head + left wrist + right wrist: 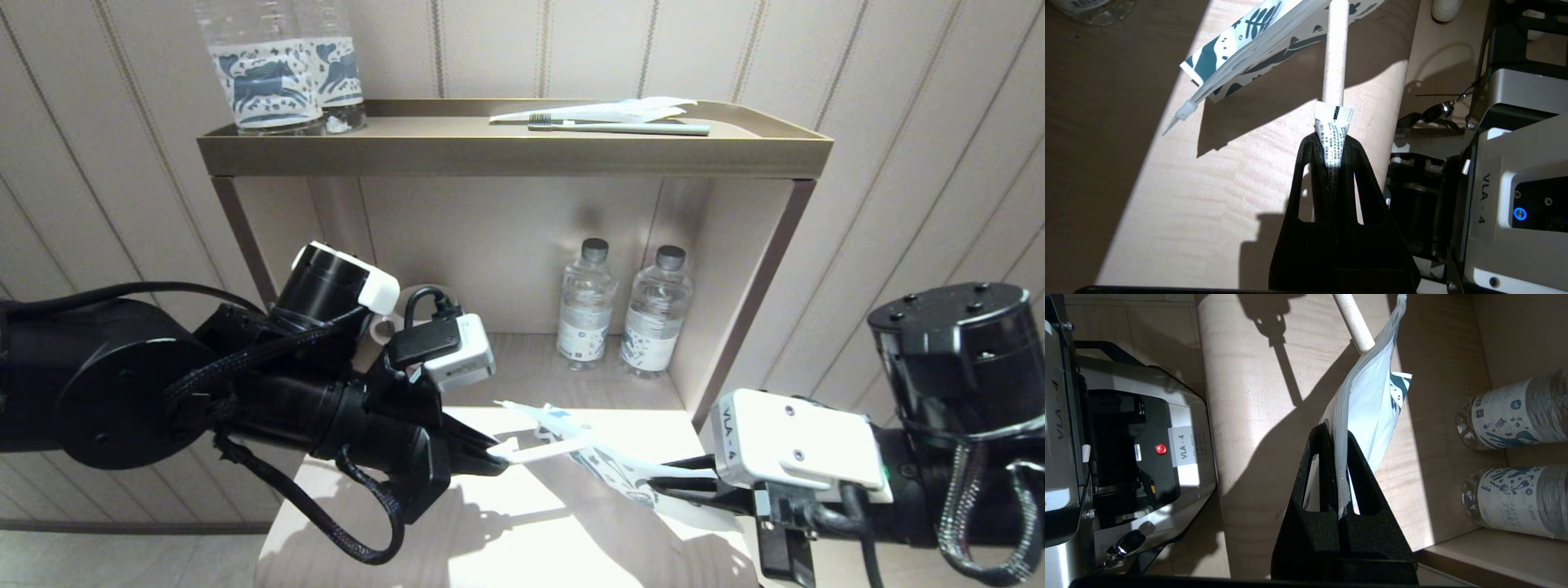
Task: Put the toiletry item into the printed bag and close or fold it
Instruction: Place the toothbrush in the storage bag
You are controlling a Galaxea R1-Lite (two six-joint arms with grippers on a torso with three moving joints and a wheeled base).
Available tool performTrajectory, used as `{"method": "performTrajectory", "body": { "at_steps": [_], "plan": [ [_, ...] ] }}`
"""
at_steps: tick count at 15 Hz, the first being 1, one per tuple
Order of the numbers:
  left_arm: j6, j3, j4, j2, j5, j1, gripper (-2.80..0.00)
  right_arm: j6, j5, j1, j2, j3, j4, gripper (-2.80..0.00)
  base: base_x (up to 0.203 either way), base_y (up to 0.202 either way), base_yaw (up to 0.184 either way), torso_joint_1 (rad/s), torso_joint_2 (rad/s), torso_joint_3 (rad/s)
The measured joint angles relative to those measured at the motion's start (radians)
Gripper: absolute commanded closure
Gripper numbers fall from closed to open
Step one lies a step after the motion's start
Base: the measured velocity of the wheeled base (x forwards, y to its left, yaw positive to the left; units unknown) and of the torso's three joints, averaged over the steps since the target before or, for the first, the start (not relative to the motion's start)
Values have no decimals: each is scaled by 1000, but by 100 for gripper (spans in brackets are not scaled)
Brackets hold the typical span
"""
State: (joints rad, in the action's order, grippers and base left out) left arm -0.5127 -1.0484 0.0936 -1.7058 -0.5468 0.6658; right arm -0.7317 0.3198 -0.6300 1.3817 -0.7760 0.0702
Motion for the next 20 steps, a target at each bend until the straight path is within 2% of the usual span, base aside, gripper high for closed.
{"method": "performTrajectory", "body": {
  "at_steps": [20],
  "plan": [
    [-13,38,1,48,2,-23,0,1,0,-8,-28,38,-1,0,0,0,0,0,0,0]
  ]
}}
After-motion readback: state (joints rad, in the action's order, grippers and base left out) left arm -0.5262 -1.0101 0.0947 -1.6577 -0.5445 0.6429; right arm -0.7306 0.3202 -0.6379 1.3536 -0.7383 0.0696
